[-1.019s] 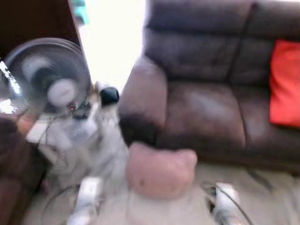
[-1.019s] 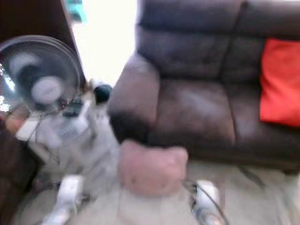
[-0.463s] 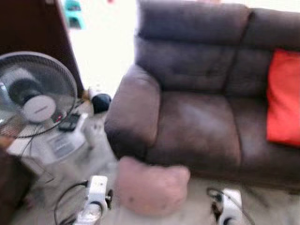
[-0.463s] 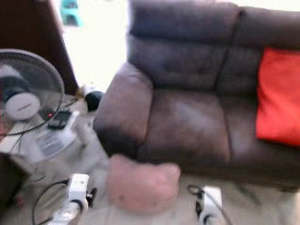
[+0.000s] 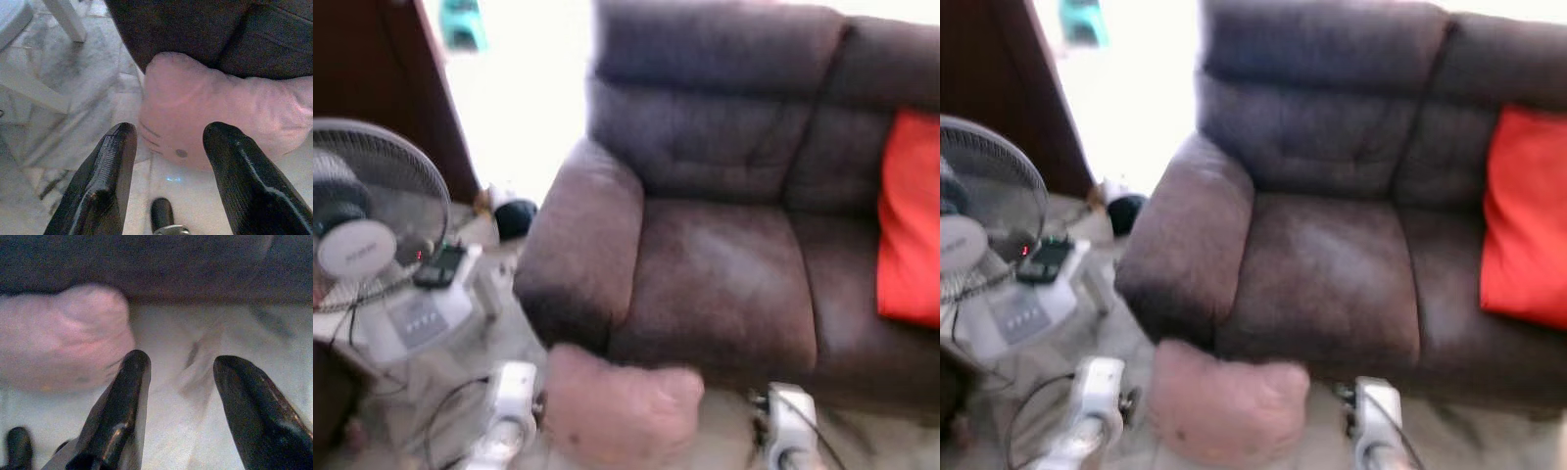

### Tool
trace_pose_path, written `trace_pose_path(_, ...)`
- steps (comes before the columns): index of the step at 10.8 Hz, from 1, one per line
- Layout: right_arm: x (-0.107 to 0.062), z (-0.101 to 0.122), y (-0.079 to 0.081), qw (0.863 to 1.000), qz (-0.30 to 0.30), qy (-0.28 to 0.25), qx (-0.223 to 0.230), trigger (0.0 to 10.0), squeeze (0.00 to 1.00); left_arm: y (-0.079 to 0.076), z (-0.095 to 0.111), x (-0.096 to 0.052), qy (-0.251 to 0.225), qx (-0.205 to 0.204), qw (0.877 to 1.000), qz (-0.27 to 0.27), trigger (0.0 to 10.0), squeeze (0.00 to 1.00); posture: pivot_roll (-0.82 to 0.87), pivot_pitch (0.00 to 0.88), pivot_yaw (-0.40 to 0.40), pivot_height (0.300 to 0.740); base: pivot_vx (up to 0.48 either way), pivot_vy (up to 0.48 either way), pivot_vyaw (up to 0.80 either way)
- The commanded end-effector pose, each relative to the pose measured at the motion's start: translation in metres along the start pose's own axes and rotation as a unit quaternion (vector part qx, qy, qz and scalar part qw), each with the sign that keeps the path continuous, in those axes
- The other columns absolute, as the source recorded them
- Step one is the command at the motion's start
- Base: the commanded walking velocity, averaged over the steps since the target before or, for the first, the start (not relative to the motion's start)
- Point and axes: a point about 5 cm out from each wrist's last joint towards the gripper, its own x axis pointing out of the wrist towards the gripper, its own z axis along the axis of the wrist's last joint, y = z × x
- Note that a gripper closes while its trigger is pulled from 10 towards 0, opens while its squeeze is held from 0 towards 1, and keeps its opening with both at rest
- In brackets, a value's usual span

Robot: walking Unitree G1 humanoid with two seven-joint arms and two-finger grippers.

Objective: Move the pillow to the sofa from floor

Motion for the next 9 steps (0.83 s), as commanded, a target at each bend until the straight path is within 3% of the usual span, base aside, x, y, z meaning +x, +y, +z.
trace_pose_path(1, 0.0000, -0.0021, 0.0064, 1.000, 0.007, 0.005, 0.003, 10.0, 0.00, 0.0115, -0.0098, -0.0036, 0.018, 0.005, 1.000, 0.013, 10.0, 0.00, 0.09, 0.044, -0.079, 0.740, 0.000, 0.000, 0.00)
trace_pose_path(9, -0.0001, -0.0034, 0.0125, 1.000, 0.010, 0.006, 0.004, 10.0, 0.00, 0.0180, -0.0150, -0.0049, 0.038, 0.026, 0.999, 0.011, 10.0, 0.00, 0.11, 0.025, -0.046, 0.740, 0.000, 0.000, 0.00)
